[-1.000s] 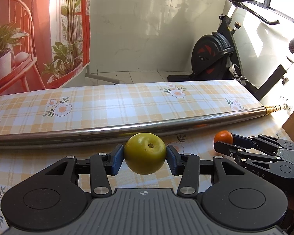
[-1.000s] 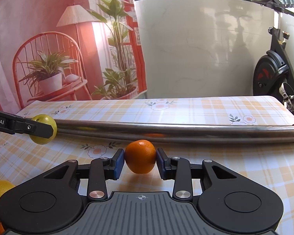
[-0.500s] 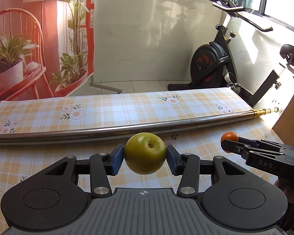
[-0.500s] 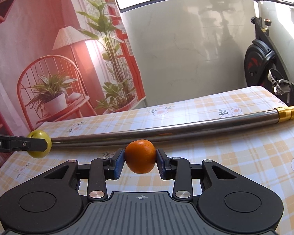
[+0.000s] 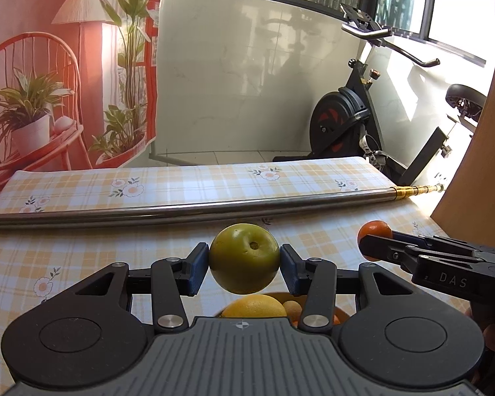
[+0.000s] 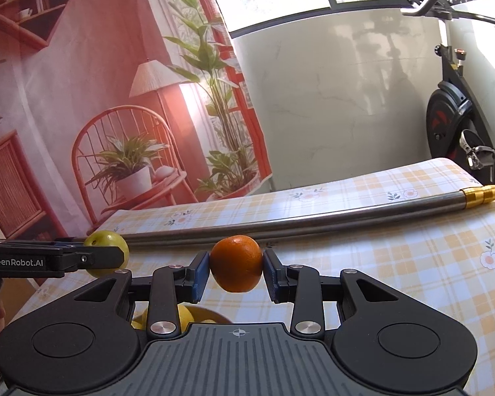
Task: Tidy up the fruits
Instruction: 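Carry the orange and apple over the white plate with both grippers, then lower the apple and orange into the plate and open both grippers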
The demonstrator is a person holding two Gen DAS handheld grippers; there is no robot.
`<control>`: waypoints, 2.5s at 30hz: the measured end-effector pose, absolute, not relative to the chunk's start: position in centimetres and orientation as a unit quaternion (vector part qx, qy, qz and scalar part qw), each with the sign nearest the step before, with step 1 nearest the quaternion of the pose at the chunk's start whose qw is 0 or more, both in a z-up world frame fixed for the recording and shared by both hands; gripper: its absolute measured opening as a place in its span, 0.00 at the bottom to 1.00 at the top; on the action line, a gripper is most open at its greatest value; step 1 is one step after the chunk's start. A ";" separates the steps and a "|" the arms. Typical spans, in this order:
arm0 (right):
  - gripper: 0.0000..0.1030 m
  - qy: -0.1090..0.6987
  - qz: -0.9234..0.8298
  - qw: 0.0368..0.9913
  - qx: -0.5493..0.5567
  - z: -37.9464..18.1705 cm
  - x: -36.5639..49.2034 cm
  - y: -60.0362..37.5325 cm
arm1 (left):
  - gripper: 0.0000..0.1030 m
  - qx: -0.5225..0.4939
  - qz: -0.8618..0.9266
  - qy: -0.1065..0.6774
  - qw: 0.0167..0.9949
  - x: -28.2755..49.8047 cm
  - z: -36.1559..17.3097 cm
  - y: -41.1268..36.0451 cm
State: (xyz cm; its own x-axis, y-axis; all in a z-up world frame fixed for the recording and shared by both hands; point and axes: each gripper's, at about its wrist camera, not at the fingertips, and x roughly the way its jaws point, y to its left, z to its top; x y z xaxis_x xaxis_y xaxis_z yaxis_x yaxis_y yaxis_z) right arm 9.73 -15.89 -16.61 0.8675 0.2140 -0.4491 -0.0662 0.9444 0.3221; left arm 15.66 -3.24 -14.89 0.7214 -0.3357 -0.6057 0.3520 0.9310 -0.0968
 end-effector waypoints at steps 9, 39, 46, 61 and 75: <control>0.31 0.266 0.093 0.948 0.149 -16.4 7.2 -13.9 | 0.48 0.013 -0.192 0.336 0.922 12.3 -16.1 -3.0; 0.31 0.311 0.156 0.932 0.104 -17.0 4.1 -9.8 | 0.48 -0.018 -0.217 0.422 0.880 9.3 -20.6 -0.9; 0.31 0.324 0.161 0.927 0.103 -17.4 4.0 -9.6 | 0.48 -0.017 -0.226 0.431 0.874 8.8 -21.1 -1.0; 0.31 0.337 0.165 0.921 0.106 -18.1 3.8 -9.7 | 0.48 -0.014 -0.236 0.439 0.867 8.7 -21.4 -1.4; 0.31 0.359 0.182 0.911 0.090 -18.6 3.7 -8.8 | 0.48 -0.031 -0.174 0.398 0.900 8.5 -20.1 0.0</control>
